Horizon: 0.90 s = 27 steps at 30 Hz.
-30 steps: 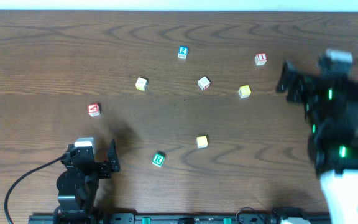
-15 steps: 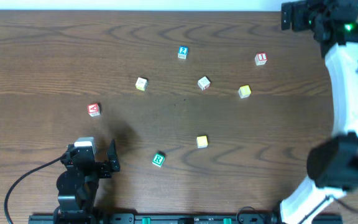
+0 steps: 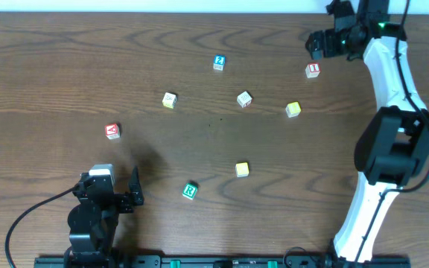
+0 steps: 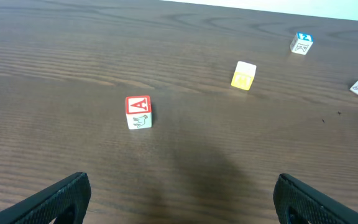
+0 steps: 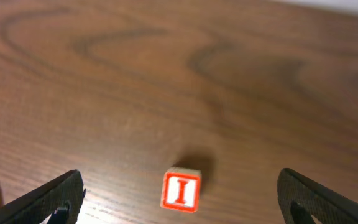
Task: Spell out Ai2
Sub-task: 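Raise the right arm and reach toward the red-lettered I block, then lower the right gripper and grasp the red I block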
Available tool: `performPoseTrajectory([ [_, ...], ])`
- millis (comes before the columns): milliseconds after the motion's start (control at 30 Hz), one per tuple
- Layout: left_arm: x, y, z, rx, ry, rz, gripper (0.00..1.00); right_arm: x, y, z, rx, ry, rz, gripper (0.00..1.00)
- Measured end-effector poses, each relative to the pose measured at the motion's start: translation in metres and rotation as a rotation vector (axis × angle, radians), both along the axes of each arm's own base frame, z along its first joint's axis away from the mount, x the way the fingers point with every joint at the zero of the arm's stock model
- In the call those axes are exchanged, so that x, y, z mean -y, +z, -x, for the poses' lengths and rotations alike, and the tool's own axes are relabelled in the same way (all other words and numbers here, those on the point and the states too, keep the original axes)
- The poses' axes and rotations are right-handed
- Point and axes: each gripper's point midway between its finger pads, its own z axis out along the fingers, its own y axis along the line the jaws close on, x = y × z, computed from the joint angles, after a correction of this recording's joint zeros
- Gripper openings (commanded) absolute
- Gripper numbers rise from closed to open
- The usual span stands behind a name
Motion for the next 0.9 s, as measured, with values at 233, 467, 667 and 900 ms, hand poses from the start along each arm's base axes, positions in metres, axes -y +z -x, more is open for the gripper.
performPoseTrajectory([
  [233, 0.000, 0.000, 0.000, 0.000, 0.000, 0.000, 0.95, -0.018, -0.024, 0.021, -0.112, 0.064, 0.039, 0.94],
  [467, 0.000, 0.000, 0.000, 0.000, 0.000, 0.000, 0.96, -0.013, -0.049, 0.030, -0.187, 0.063, 0.112, 0.89],
  [667, 0.000, 0.000, 0.000, 0.000, 0.000, 0.000, 0.95, -0.004, -0.061, 0.031, -0.211, 0.045, 0.159, 0.86],
  [900, 0.000, 0.000, 0.000, 0.000, 0.000, 0.000, 0.95, -0.001, -0.080, 0.031, -0.238, 0.041, 0.173, 0.81],
])
